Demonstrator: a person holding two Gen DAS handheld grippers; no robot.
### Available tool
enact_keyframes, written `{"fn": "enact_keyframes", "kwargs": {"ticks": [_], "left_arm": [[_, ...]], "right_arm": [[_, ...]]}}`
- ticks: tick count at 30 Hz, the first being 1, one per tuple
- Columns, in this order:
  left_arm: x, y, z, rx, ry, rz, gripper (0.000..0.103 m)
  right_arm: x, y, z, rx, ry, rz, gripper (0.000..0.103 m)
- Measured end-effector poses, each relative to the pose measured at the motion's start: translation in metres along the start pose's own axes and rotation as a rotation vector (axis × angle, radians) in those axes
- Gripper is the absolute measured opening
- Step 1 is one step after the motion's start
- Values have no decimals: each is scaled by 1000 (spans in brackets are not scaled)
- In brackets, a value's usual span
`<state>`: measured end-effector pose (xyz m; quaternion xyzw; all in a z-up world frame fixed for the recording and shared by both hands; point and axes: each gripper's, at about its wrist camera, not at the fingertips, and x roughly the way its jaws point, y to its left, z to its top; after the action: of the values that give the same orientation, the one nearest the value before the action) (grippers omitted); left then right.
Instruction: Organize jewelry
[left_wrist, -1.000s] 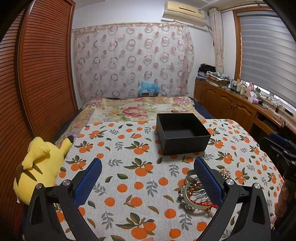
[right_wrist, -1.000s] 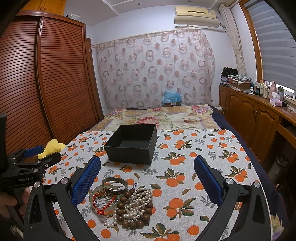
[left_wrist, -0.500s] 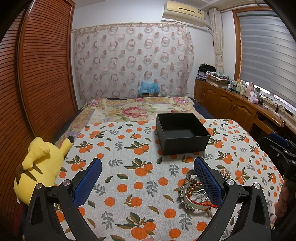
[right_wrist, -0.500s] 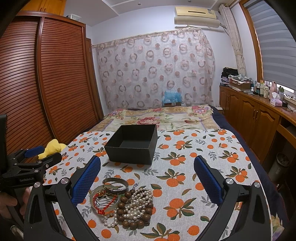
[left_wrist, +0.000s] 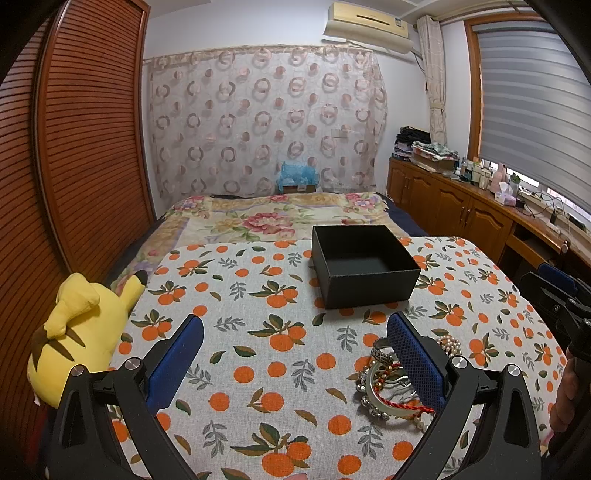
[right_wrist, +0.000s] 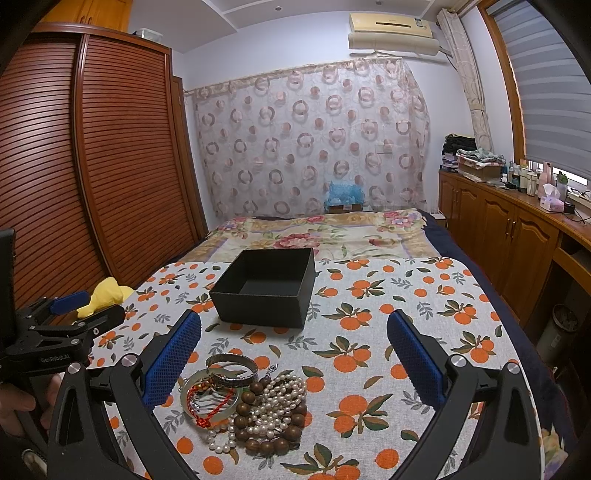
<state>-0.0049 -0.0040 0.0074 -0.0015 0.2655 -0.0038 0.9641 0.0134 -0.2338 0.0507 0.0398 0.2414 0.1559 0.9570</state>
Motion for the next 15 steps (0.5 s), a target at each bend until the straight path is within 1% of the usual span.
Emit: {"fn": "enact_keyframes", "kwargs": {"ticks": [15], "left_arm": [[-1,0,1,1,-1,0,97]], "right_arm": [[-1,-1,0,2,-1,0,101]]}}
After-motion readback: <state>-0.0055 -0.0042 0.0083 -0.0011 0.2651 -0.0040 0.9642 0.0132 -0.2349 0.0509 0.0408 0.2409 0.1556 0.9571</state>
